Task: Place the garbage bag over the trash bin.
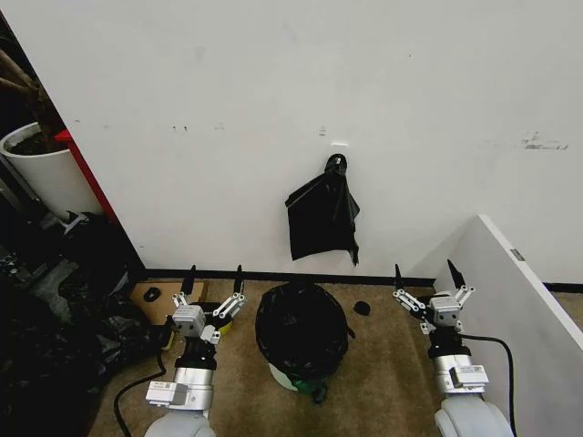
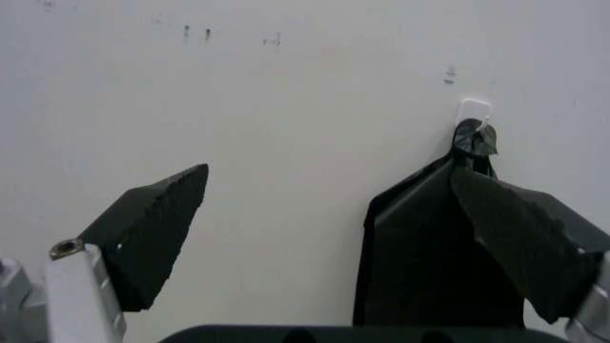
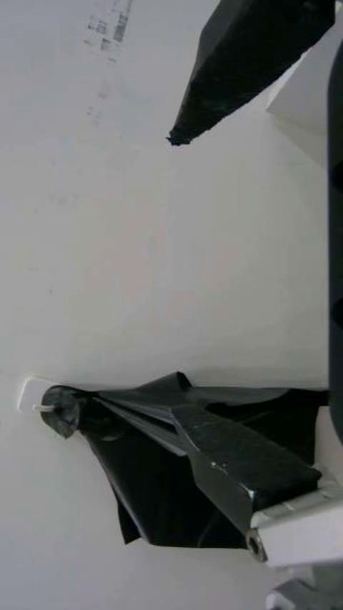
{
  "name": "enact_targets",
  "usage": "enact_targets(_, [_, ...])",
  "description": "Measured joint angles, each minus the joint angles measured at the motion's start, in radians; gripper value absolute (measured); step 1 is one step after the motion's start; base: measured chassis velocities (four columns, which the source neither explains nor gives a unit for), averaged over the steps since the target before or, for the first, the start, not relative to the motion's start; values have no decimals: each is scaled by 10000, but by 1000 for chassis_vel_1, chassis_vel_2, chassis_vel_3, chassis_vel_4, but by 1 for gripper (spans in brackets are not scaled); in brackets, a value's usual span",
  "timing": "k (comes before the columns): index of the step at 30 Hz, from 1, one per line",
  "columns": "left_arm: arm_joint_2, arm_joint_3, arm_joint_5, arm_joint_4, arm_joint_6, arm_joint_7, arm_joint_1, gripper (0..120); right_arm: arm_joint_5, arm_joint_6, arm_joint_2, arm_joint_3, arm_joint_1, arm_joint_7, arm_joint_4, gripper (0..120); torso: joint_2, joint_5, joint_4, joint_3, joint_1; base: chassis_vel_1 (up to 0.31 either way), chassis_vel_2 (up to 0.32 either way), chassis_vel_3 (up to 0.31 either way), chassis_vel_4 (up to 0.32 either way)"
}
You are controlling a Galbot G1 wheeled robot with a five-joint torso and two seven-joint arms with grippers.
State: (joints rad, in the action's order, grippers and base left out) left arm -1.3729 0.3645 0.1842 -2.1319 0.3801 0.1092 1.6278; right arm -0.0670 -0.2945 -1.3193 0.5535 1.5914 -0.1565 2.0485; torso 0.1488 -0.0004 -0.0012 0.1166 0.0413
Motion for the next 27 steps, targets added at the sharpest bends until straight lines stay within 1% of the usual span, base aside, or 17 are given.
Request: enact_targets(27, [0,0,0,0,0,-3,0,100,1,0,0,0,0,0,0,100,0,0,0,0,0,0,0,0,0])
